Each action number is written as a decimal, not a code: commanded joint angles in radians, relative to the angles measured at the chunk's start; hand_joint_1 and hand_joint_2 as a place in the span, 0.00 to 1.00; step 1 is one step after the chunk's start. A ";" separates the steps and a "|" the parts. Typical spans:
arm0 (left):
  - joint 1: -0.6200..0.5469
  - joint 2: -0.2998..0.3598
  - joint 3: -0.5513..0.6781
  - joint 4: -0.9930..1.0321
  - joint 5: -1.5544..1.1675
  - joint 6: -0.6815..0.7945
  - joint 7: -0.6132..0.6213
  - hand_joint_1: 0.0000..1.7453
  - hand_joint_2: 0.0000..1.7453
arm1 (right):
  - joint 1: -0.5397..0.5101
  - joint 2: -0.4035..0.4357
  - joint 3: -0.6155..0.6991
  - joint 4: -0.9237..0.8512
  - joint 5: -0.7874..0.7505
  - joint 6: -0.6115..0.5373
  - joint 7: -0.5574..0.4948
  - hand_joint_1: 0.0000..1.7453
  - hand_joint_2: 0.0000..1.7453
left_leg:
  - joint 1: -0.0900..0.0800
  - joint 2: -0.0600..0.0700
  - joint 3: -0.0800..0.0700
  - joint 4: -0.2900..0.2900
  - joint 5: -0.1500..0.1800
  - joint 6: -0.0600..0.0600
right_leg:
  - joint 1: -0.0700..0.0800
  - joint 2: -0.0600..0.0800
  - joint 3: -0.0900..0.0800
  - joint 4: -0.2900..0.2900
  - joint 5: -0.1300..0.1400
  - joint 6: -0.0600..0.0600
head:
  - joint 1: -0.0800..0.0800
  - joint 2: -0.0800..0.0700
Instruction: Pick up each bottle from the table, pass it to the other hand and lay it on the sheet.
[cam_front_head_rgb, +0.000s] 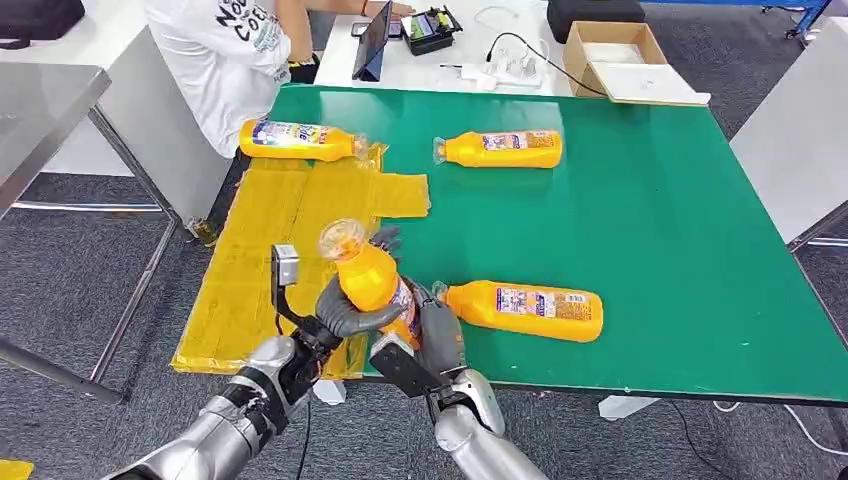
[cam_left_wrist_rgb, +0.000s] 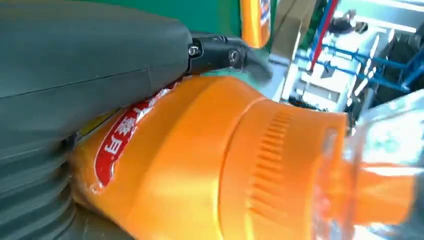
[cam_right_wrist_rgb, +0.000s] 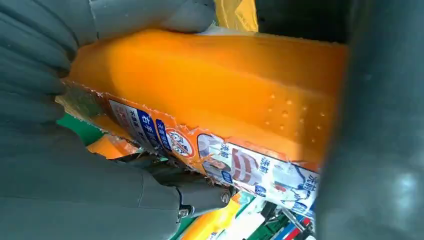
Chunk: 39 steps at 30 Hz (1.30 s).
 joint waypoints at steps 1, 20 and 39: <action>-0.040 -0.013 0.002 0.044 0.008 -0.030 0.013 0.61 1.00 | -0.032 0.001 0.060 0.081 0.010 0.028 -0.005 1.00 1.00 | 0.000 0.001 0.004 -0.002 0.000 0.002 | 0.000 -0.001 0.004 -0.002 -0.001 -0.002 | 0.000 0.000; -0.034 -0.006 -0.008 0.032 -0.026 0.059 -0.049 1.00 1.00 | -0.043 -0.002 0.038 0.104 0.016 -0.032 0.020 0.66 1.00 | 0.000 0.001 0.004 -0.002 0.000 0.002 | 0.000 -0.001 0.004 -0.002 -0.001 -0.002 | 0.000 0.000; -0.075 -0.039 0.242 -0.088 -0.080 0.382 0.009 1.00 1.00 | 0.011 -0.049 -0.095 -0.151 -0.028 -0.118 0.049 0.00 0.00 | 0.000 0.000 0.000 0.000 0.000 0.002 | 0.001 -0.002 0.000 0.000 0.000 -0.002 | 0.000 0.000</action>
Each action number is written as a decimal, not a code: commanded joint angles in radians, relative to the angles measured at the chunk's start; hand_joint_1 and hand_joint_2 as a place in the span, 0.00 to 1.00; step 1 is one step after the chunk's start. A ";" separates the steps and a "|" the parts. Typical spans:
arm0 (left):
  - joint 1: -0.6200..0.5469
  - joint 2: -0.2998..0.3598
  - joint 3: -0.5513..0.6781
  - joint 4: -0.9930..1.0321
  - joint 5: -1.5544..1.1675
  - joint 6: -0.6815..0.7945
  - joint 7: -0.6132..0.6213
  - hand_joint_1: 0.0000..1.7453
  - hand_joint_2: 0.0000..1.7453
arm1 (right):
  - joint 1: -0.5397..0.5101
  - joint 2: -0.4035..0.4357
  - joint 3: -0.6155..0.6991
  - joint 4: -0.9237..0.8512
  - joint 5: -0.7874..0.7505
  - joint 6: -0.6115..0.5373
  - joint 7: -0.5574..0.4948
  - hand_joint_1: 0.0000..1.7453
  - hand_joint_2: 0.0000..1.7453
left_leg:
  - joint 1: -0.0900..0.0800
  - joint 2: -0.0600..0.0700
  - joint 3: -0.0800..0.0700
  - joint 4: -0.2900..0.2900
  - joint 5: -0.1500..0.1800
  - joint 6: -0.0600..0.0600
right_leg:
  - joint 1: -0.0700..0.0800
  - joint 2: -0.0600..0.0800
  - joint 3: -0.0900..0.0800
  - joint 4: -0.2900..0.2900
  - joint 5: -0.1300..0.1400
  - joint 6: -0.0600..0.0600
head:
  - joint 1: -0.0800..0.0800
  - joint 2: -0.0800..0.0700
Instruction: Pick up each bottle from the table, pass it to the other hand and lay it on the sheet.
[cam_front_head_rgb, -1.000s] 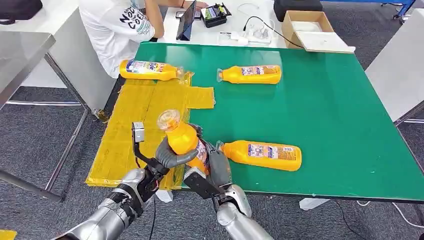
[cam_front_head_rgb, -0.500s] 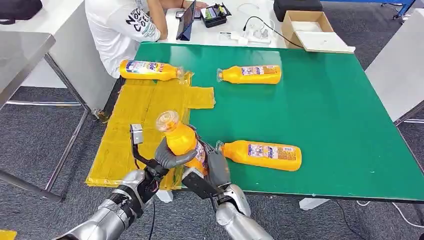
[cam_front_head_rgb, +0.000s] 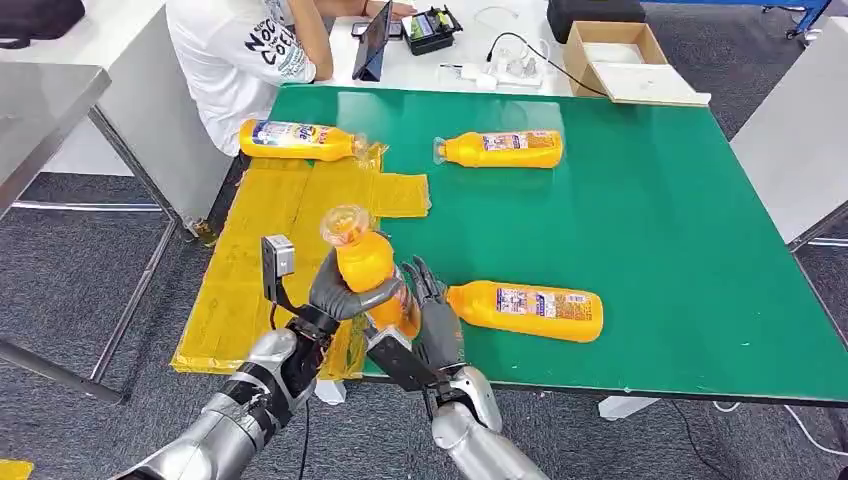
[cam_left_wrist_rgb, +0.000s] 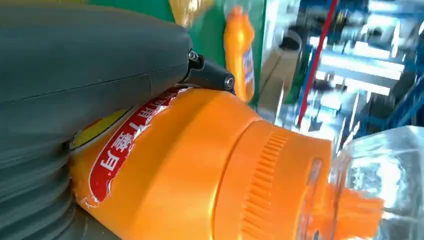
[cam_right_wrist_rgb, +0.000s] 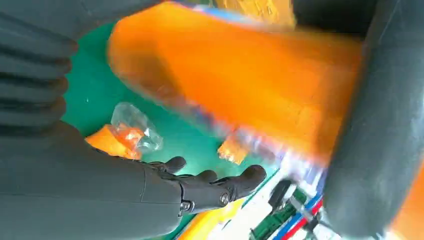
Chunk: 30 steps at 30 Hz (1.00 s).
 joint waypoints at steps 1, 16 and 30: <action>-0.084 -0.016 0.185 -0.034 0.004 0.122 0.032 1.00 1.00 | 0.024 -0.057 -0.089 -0.160 -0.024 -0.016 0.005 0.00 0.00 | 0.000 0.001 0.002 -0.001 0.000 0.003 | 0.001 -0.002 0.003 -0.001 0.000 -0.003 | 0.000 0.000; -0.252 0.086 0.261 0.167 -0.825 0.881 0.010 1.00 1.00 | 0.189 -0.089 -0.157 -0.788 -0.214 -0.139 -0.158 0.00 0.00 | 0.000 0.000 0.001 0.000 0.000 0.001 | 0.000 -0.001 0.001 0.001 0.000 -0.001 | 0.000 0.000; -0.404 0.189 0.041 0.472 -1.315 0.697 0.290 1.00 1.00 | 0.167 -0.120 -0.122 -0.892 -0.222 -0.147 -0.171 0.00 0.00 | 0.001 0.003 0.001 0.000 0.001 0.000 | 0.002 0.001 0.000 0.000 0.002 -0.004 | 0.000 0.000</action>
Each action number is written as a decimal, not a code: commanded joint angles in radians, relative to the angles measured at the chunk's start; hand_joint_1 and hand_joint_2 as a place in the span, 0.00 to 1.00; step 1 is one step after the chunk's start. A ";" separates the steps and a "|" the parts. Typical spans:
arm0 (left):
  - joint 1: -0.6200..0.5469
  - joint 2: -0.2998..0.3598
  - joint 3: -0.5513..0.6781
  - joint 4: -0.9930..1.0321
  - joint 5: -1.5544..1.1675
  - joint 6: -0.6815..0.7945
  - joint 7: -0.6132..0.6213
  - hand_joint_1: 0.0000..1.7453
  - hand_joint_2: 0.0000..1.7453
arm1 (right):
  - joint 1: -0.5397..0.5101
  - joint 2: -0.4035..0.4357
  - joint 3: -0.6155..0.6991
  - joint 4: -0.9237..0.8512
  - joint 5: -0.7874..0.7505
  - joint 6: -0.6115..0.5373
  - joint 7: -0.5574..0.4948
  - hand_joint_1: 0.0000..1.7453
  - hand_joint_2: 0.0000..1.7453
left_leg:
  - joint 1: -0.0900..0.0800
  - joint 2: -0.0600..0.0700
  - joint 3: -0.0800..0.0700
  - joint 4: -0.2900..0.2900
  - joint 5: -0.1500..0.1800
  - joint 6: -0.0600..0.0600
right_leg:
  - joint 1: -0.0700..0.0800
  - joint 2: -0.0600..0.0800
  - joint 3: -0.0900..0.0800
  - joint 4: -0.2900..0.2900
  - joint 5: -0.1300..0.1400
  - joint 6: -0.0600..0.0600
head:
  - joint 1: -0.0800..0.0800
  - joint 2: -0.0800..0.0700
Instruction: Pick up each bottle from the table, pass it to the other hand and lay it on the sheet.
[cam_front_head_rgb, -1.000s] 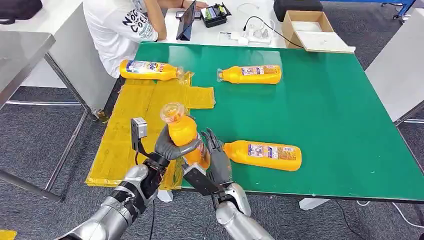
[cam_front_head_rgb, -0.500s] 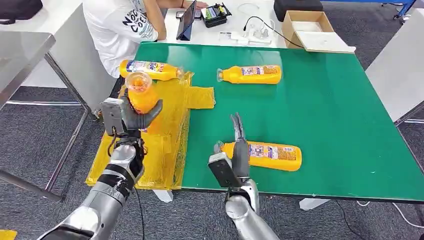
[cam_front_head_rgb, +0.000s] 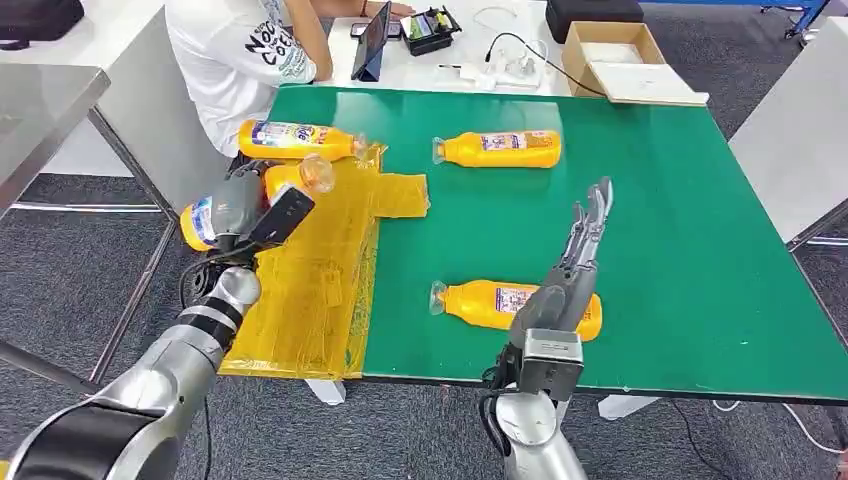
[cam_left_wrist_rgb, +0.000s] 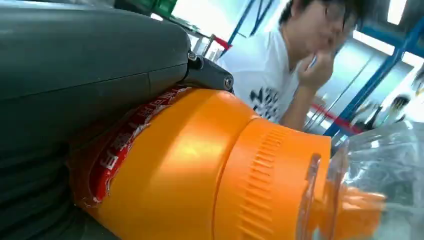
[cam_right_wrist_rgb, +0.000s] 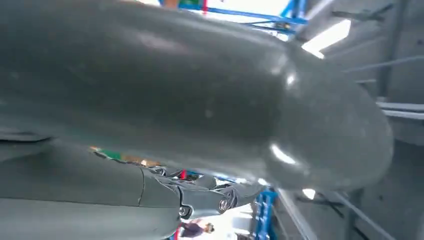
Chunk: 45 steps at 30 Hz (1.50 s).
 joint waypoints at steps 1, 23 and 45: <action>-0.131 0.077 -0.167 0.227 -0.137 -0.102 0.076 1.00 1.00 | -0.035 -0.049 0.022 -0.017 -0.006 -0.035 0.009 0.00 0.00 | 0.000 0.003 0.003 -0.001 0.000 0.002 | 0.001 0.001 0.002 -0.001 0.000 -0.002 | 0.000 0.000; -0.094 0.106 -0.134 0.282 -0.181 -0.404 0.032 1.00 1.00 | -0.065 -0.055 0.042 0.100 -0.061 0.021 0.007 0.00 1.00 | 0.001 0.004 0.003 -0.002 0.000 0.002 | 0.001 0.002 0.003 -0.001 0.000 -0.001 | 0.000 0.000; -0.029 0.095 -0.090 0.279 -0.144 -0.456 -0.053 0.00 1.00 | -0.069 -0.051 0.040 0.159 -0.067 0.052 0.007 0.00 1.00 | 0.000 0.004 0.004 -0.003 0.000 0.002 | 0.001 0.002 0.004 -0.002 0.000 -0.002 | 0.000 0.000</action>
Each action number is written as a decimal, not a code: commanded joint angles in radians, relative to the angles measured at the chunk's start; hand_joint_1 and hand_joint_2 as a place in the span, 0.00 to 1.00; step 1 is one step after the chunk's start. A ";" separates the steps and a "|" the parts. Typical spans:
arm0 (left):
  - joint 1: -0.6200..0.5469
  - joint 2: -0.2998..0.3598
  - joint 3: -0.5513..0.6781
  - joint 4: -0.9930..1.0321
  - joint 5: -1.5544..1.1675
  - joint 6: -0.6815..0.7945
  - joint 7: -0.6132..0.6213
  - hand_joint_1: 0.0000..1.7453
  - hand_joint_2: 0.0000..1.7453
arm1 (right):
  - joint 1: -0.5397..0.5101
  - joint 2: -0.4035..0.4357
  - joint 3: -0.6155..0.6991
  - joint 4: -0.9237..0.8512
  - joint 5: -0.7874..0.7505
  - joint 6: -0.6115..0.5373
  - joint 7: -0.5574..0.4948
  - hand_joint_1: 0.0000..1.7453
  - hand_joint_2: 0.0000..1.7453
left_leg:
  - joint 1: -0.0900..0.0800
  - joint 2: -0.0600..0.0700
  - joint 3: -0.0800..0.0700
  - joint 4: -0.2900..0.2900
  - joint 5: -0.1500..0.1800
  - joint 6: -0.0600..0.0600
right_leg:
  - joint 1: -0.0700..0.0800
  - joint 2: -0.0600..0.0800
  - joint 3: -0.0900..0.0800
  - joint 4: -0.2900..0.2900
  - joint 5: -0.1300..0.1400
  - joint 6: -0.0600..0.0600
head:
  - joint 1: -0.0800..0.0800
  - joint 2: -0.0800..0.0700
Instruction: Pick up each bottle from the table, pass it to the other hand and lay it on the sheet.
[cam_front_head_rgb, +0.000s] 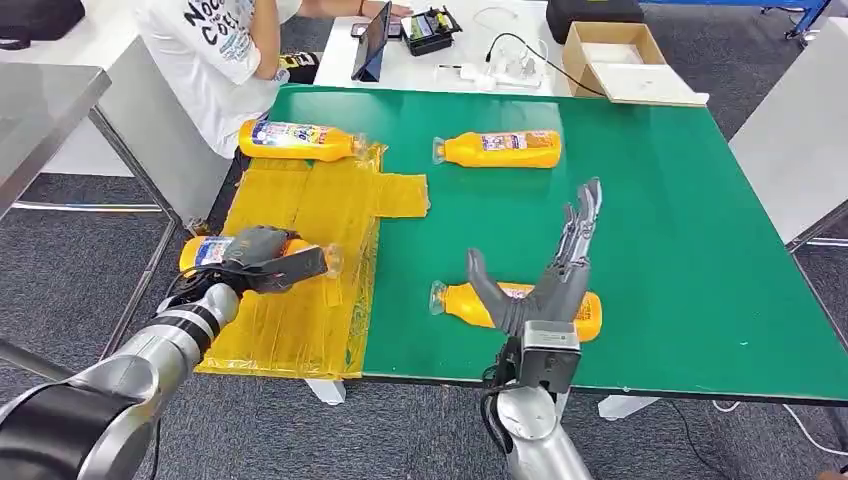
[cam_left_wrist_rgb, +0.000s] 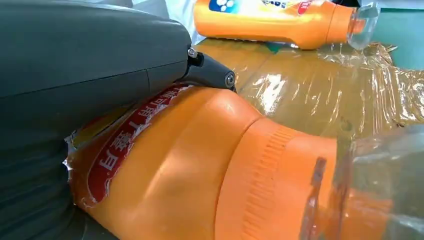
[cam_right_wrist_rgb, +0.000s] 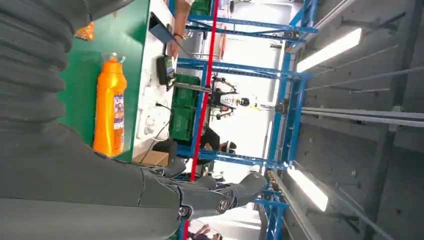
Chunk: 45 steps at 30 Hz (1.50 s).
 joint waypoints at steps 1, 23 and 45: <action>0.021 -0.006 0.042 0.053 0.014 -0.049 -0.048 0.00 1.00 | -0.044 -0.025 0.015 0.093 -0.010 0.015 0.002 0.00 1.00 | -0.001 0.005 0.006 -0.003 0.000 0.002 | 0.000 0.002 0.004 -0.003 0.000 -0.002 | 0.000 0.000; 0.009 -0.010 0.125 0.051 0.128 -0.255 -0.151 0.00 0.00 | -0.067 -0.014 0.005 0.128 -0.019 0.037 -0.004 0.00 1.00 | -0.001 0.004 0.007 -0.004 0.002 0.002 | 0.000 0.001 0.006 -0.004 0.002 -0.003 | 0.000 0.000; 0.218 -0.117 0.391 -0.577 0.794 0.612 -0.455 0.00 1.00 | -0.080 -0.090 0.023 0.289 0.237 0.131 0.229 0.00 1.00 | 0.000 0.002 0.003 -0.002 0.002 0.000 | 0.000 0.000 0.001 -0.001 0.001 -0.001 | 0.000 0.000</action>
